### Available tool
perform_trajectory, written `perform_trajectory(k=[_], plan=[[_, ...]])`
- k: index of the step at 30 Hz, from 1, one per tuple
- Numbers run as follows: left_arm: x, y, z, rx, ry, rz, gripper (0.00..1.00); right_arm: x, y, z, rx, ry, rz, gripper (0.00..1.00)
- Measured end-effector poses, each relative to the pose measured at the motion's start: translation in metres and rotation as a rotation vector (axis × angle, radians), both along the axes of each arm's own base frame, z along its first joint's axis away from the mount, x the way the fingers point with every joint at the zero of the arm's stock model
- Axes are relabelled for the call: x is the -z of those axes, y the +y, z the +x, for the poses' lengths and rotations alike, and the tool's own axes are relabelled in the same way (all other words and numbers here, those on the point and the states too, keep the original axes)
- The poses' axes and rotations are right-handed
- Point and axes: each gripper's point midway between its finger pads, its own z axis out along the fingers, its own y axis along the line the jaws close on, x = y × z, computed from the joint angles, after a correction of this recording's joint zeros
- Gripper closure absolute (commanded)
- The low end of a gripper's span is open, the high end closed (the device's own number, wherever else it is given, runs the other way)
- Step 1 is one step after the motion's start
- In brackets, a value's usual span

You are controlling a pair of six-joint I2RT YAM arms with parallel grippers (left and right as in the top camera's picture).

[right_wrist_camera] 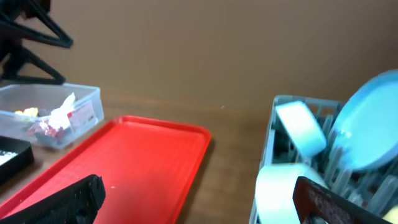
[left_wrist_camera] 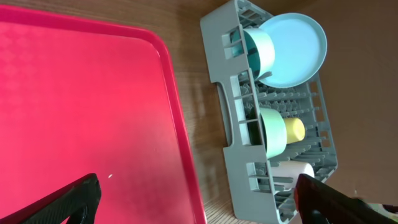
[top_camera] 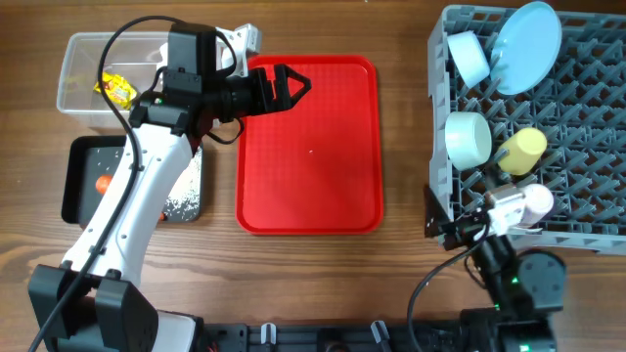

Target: Sort waste into correct bins and load items into the dishwasher rack

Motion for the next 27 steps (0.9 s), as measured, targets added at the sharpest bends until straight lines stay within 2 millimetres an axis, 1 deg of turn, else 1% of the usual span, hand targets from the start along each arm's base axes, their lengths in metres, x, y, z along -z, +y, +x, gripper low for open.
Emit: perform_trajectory(k=[2,5,7,12,14,16,20,27], plan=[[0.000,0.000,0.000,-0.001,0.000,0.001,0.00,0.012,-0.003,0.001,0.019,0.004,0.034,0.00],[0.000,0.000,0.000,-0.001,0.001,0.001,0.00,0.040,-0.006,0.002,0.044,0.035,0.080,0.00],[0.000,0.000,0.000,-0.001,0.000,0.001,0.00,0.048,-0.007,0.003,0.048,0.038,0.085,0.00],[0.000,0.000,0.000,-0.001,0.000,0.001,0.00,0.044,-0.008,0.003,0.052,0.013,0.087,0.00],[0.000,0.000,0.000,-0.001,0.000,0.001,0.00,0.040,-0.008,0.003,0.051,-0.007,0.088,0.00],[0.000,0.000,0.000,-0.001,0.000,0.001,0.00,0.032,-0.007,0.004,0.048,-0.060,0.094,0.00],[0.000,0.000,0.000,-0.001,0.000,0.001,0.00,0.041,-0.007,0.006,0.048,-0.044,0.092,0.00],[0.000,0.000,0.000,-0.001,0.000,0.001,0.00,0.042,-0.007,0.006,0.048,-0.042,0.091,0.00]])
